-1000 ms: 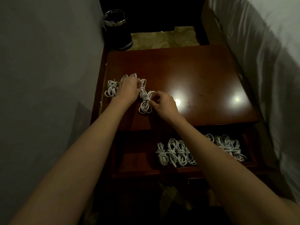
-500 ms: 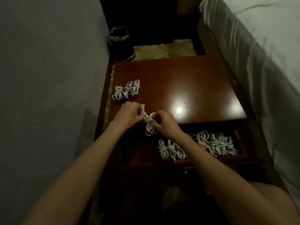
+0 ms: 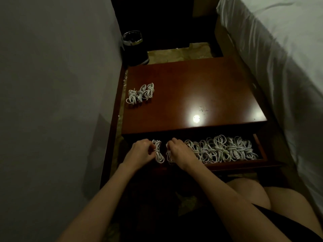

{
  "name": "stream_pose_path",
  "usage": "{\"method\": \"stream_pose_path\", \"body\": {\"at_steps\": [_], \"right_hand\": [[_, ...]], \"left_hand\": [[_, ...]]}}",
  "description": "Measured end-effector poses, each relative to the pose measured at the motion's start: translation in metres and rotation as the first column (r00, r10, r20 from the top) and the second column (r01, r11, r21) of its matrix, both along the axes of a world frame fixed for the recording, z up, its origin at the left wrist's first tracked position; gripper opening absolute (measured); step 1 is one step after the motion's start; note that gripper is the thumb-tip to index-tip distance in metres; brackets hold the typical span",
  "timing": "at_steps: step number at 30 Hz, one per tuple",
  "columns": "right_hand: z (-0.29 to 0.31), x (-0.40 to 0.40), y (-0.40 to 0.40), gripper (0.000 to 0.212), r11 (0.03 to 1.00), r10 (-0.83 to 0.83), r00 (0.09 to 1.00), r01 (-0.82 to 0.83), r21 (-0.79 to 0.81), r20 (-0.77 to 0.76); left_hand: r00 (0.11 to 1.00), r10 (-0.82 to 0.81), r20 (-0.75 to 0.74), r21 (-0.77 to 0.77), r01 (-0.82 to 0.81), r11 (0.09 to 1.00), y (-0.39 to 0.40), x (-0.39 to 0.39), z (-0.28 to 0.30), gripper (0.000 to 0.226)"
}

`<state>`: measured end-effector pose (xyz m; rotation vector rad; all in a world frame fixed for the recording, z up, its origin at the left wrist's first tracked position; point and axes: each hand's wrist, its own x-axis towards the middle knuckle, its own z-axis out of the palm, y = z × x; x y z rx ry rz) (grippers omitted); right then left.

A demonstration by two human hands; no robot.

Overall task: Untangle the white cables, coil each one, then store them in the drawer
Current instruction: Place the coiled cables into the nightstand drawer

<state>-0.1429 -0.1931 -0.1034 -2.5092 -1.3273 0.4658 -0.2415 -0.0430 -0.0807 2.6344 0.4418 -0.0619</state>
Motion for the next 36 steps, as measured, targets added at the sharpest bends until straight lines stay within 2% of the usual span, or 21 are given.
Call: {"method": "stream_pose_path", "body": {"at_steps": [4,8,11,14,18,21,24,30,33,36], "right_hand": [[-0.008,0.003,-0.001,0.023,0.993,0.025,0.999,-0.02,-0.115,0.048],[-0.013,0.005,-0.012,0.022,0.992,-0.005,0.999,0.01,-0.128,0.036],[-0.012,0.004,-0.017,0.021,0.995,-0.018,1.0,0.018,-0.102,-0.002],[-0.002,0.008,-0.015,0.019,0.996,-0.085,0.992,0.088,0.03,-0.091],[0.029,0.03,0.003,0.013,0.942,-0.196,0.963,0.238,0.238,-0.188],[0.053,0.051,0.025,0.013,0.902,-0.218,0.951,0.282,0.328,-0.217],[0.065,0.072,0.048,0.016,0.889,-0.224,0.947,0.296,0.35,-0.232],[0.067,0.106,0.093,0.029,0.879,-0.227,0.903,0.352,0.323,-0.366],[0.067,0.12,0.108,0.034,0.841,-0.256,0.852,0.429,0.329,-0.457],[0.062,0.13,0.115,0.04,0.807,-0.254,0.772,0.502,0.313,-0.583]], "left_hand": [[0.997,-0.026,-0.077,-0.006,0.026,1.0,-0.015,0.013,-0.014,0.015],[0.992,-0.044,-0.116,-0.039,0.04,0.998,-0.025,0.012,-0.026,0.016],[0.992,-0.042,-0.117,-0.055,0.035,0.998,-0.027,0.01,-0.028,0.013],[0.991,-0.062,-0.115,-0.066,0.054,0.996,-0.017,0.011,-0.02,0.014],[1.0,0.012,-0.01,-0.067,-0.013,0.998,0.009,0.023,0.002,0.018],[0.989,0.095,0.109,-0.072,-0.088,0.994,0.032,0.041,0.025,0.016],[0.966,0.161,0.2,-0.057,-0.152,0.987,0.051,0.062,0.046,0.019],[0.93,0.226,0.289,0.038,-0.247,0.968,0.088,0.109,0.066,0.025],[0.943,0.253,0.217,0.086,-0.277,0.957,0.108,0.133,0.058,0.028],[0.962,0.262,0.074,0.198,-0.272,0.942,0.12,0.152,0.043,0.027]]}}
